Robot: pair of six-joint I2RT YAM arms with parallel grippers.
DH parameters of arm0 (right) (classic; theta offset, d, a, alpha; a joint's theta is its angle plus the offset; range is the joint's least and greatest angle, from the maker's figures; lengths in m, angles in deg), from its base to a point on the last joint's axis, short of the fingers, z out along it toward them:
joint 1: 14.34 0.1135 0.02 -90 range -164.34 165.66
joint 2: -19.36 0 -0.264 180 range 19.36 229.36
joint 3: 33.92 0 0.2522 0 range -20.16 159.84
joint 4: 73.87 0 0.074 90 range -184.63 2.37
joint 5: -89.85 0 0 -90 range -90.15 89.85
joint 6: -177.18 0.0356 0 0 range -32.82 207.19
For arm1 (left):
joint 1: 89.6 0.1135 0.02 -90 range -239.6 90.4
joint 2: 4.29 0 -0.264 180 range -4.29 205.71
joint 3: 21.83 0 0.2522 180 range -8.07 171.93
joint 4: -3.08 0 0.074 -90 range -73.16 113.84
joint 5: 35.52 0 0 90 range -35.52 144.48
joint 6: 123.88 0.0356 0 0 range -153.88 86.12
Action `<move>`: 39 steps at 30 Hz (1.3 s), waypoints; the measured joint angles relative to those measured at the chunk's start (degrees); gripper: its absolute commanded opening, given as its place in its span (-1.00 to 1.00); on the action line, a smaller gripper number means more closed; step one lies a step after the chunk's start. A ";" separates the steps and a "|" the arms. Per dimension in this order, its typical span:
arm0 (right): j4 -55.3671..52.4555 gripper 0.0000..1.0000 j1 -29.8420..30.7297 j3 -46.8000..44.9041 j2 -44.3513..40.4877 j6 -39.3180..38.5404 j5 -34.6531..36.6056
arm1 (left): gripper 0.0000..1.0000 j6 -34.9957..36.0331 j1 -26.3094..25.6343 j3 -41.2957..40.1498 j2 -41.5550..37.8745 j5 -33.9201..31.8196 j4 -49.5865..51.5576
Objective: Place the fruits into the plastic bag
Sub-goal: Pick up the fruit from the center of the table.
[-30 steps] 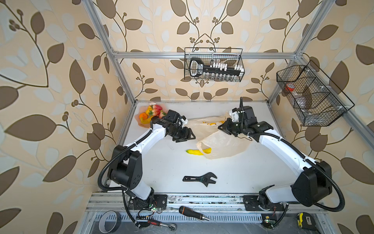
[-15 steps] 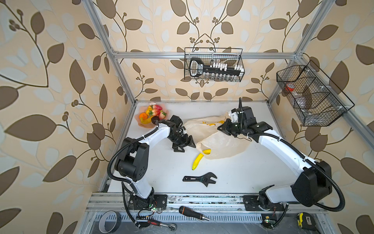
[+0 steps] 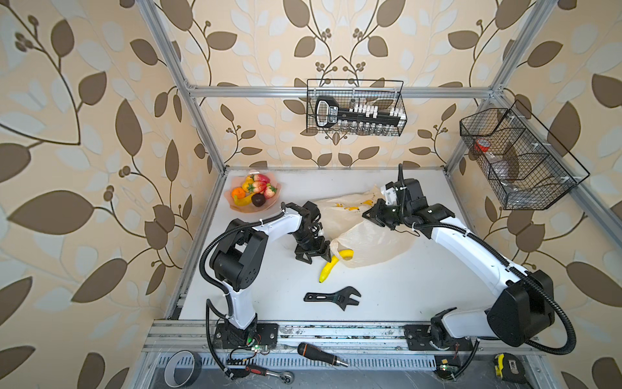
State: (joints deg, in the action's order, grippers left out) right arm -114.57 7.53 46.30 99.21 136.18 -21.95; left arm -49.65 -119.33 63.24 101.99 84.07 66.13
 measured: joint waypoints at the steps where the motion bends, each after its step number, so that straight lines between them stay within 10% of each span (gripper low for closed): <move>1: -0.07 -1.00 0.00 -0.09 -0.09 0.00 0.04 | 0.64 0.02 -0.39 0.28 0.35 -0.24 -0.09; 13: 0.04 -1.00 0.00 -0.44 -0.52 0.02 0.17 | 0.53 0.44 -5.27 3.56 4.96 -5.01 -0.17; 28: 0.44 -1.00 -0.90 -2.91 -2.73 1.09 0.11 | -0.71 -0.13 -7.41 3.65 5.60 -8.96 -1.51; 39: 1.25 -1.00 -2.67 -6.45 -6.54 3.74 -0.31 | -0.85 -6.05 -1.07 -4.94 -4.96 -4.48 -7.10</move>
State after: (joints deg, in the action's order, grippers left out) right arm -113.33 4.86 39.85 92.68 139.91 -22.26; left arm -55.71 -120.41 58.30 97.03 79.59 59.03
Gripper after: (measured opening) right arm 0.049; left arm 0.234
